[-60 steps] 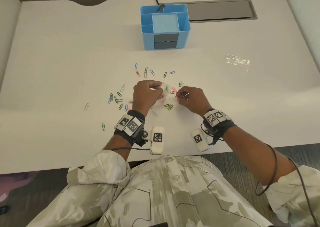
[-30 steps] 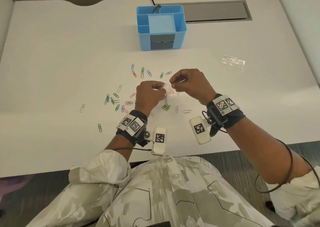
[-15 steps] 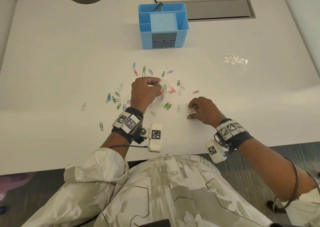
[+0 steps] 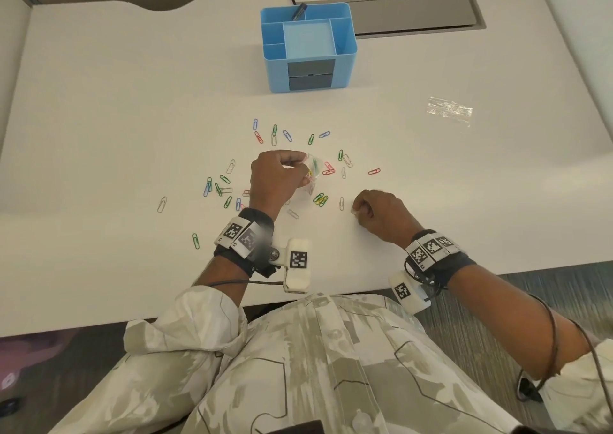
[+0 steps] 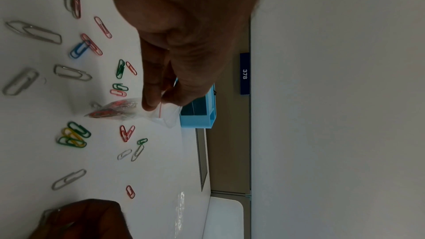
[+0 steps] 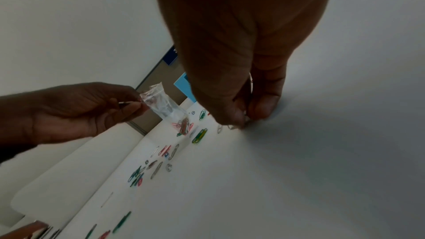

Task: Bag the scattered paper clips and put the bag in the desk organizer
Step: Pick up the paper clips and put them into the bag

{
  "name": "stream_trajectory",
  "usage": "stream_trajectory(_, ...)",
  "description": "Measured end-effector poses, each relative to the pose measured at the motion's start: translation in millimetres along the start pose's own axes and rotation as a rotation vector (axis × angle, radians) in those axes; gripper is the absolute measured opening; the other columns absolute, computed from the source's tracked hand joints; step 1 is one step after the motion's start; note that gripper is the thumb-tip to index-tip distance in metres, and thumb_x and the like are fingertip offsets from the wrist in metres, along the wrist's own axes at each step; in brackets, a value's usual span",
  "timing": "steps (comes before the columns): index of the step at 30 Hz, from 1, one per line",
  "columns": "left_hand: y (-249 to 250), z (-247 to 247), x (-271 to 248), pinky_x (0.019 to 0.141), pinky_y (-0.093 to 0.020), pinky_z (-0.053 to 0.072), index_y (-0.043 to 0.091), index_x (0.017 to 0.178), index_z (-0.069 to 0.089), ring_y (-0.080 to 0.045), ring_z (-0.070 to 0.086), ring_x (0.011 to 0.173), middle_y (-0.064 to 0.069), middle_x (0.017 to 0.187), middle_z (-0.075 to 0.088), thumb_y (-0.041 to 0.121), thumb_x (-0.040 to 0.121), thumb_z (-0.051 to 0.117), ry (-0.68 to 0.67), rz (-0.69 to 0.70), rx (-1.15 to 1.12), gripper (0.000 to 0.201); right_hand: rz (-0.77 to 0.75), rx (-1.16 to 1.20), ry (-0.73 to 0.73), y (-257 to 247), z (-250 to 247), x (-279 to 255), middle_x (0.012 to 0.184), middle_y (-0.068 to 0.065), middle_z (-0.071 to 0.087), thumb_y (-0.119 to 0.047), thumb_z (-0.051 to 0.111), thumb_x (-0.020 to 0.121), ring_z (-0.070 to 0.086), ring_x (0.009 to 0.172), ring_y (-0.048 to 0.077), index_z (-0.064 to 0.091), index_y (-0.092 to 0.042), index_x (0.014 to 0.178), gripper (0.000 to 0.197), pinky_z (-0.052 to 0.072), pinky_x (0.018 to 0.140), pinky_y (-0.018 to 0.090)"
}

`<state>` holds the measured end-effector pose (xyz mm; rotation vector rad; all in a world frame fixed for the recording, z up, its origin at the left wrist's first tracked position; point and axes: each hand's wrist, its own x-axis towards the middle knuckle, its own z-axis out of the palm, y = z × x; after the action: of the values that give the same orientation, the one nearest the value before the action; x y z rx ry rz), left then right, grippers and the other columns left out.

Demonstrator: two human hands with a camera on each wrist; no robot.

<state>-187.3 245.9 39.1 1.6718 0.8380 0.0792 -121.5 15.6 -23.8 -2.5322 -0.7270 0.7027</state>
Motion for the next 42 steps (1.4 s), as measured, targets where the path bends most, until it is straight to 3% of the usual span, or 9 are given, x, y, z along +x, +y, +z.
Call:
stream_trajectory(5,-3,2,-3,0.088,-0.043,0.066,0.015,0.105,0.082,-0.020,0.082,0.076,0.003,0.097,0.078,0.000,0.087,0.075,-0.011,-0.003,0.005,0.024,-0.058,0.080,0.051,-10,-7,-2,0.092,-0.002,0.055,-0.011,0.066,0.087,0.061,0.077,0.015,0.069,-0.017,0.090,0.008,0.043,0.070,0.024)
stream_trajectory(8,-4,2,-5,0.087,-0.042,0.067,0.015,0.105,0.082,-0.022,0.082,0.078,-0.002,0.099,0.079,0.000,0.086,0.075,-0.024,0.008,0.015,0.025,-0.021,0.344,0.139,-36,-30,-4,0.097,-0.003,0.067,-0.020,0.074,0.086,0.072,0.079,0.010,0.066,-0.018,0.088,0.008,0.049,0.069,0.016)
stream_trajectory(13,-4,5,-9,0.083,-0.042,0.068,0.011,0.106,0.082,-0.025,0.081,0.087,-0.008,0.102,0.079,-0.002,0.083,0.077,-0.043,0.019,0.030,0.027,-0.091,0.611,0.169,-80,-59,-6,0.088,0.002,0.076,-0.014,0.076,0.085,0.076,0.078,0.013,0.068,-0.011,0.091,0.011,0.059,0.075,0.020)
stream_trajectory(20,-1,7,-13,0.081,-0.037,0.068,0.008,0.112,0.080,-0.022,0.078,0.091,-0.004,0.101,0.077,-0.004,0.085,0.076,-0.054,0.016,0.020,0.029,-0.188,0.436,0.249,-78,-64,14,0.096,-0.005,0.074,0.005,0.062,0.086,0.069,0.086,0.000,0.072,-0.012,0.101,0.026,0.049,0.078,0.005)
stream_trajectory(23,-3,5,-12,0.081,-0.036,0.068,0.009,0.110,0.081,-0.025,0.079,0.091,-0.006,0.104,0.077,-0.004,0.086,0.076,-0.045,0.008,0.004,0.028,-0.109,0.419,0.310,-55,-68,24,0.099,-0.006,0.074,0.000,0.063,0.087,0.069,0.087,0.001,0.071,-0.016,0.102,0.023,0.052,0.078,0.009)
stream_trajectory(30,-5,2,-12,0.086,-0.040,0.067,0.009,0.109,0.081,-0.025,0.082,0.082,-0.010,0.103,0.079,-0.001,0.087,0.076,-0.019,0.011,-0.007,0.025,0.032,0.083,0.245,15,-39,41,0.128,0.013,0.061,-0.023,0.071,0.091,0.060,0.115,0.030,0.063,-0.009,0.127,0.039,0.051,0.100,0.045)
stream_trajectory(33,-5,1,-14,0.084,-0.036,0.067,0.008,0.111,0.081,-0.025,0.082,0.083,-0.010,0.104,0.078,-0.003,0.087,0.076,-0.018,0.010,-0.008,0.027,-0.010,-0.098,0.190,19,-22,36,0.135,0.016,0.053,-0.017,0.063,0.095,0.051,0.122,0.037,0.060,-0.004,0.129,0.036,0.045,0.103,0.043)
stream_trajectory(36,-4,0,-14,0.076,-0.025,0.067,0.007,0.113,0.080,-0.026,0.081,0.086,-0.010,0.105,0.078,-0.004,0.088,0.075,-0.015,0.014,-0.015,0.028,-0.101,-0.146,0.218,10,-9,26,0.128,0.016,0.056,-0.013,0.060,0.096,0.052,0.115,0.036,0.062,-0.004,0.126,0.031,0.050,0.098,0.047)
stream_trajectory(42,-5,-3,-15,0.073,-0.021,0.065,0.006,0.114,0.080,-0.025,0.081,0.085,-0.009,0.105,0.078,-0.004,0.088,0.074,-0.010,0.016,-0.025,0.028,-0.156,-0.136,0.134,-12,11,13,0.117,0.011,0.058,-0.033,0.072,0.089,0.053,0.106,0.029,0.063,-0.009,0.124,0.044,0.048,0.089,0.037)
